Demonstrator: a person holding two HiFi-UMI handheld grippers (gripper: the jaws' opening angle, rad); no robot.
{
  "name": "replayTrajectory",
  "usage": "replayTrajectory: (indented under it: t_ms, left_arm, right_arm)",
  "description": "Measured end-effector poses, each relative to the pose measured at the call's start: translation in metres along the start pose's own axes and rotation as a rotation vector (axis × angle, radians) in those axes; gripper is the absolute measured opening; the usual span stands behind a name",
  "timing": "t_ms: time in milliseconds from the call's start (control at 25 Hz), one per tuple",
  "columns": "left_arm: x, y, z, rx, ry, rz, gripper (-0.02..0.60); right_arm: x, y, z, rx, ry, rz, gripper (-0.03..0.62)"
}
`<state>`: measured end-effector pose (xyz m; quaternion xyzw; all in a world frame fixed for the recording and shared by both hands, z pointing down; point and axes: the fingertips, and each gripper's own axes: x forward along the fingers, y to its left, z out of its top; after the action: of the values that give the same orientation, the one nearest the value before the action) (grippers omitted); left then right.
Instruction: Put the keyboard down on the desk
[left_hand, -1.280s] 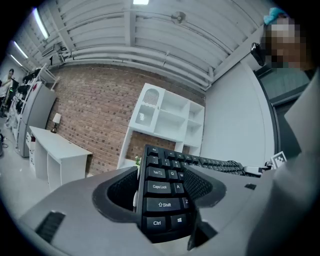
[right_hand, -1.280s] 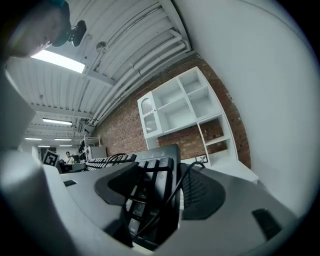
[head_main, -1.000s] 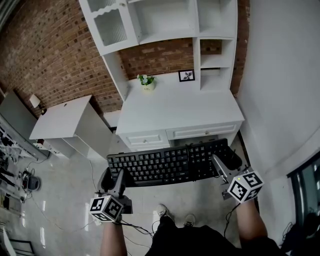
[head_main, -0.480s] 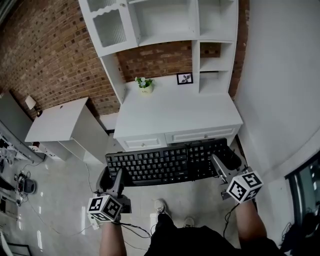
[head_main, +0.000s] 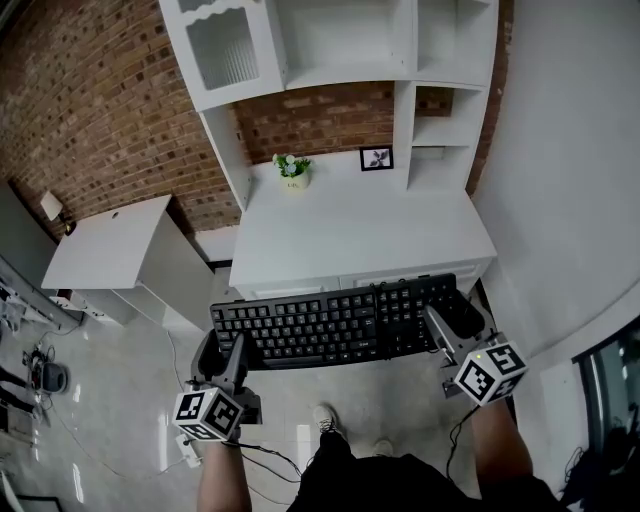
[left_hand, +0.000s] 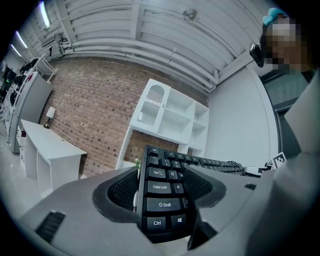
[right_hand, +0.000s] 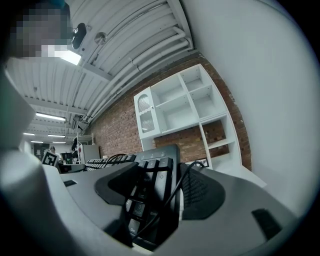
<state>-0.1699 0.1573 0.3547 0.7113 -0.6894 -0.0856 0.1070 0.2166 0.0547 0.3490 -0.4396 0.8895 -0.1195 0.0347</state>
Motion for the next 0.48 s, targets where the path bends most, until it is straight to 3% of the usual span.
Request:
replayTrajectory:
  t_ms: [120,480]
  left_arm:
    - [0.024,0.02,0.017,-0.008,0.008,-0.003,0.302]
    - [0.076,0.072,0.012,0.0,-0.002,-0.02,0.301]
  right_arm:
    - [0.031,0.007,0.013,-0.005,0.005,-0.007,0.279]
    - [0.098,0.01,-0.007,0.006,-0.018,-0.021,0.279]
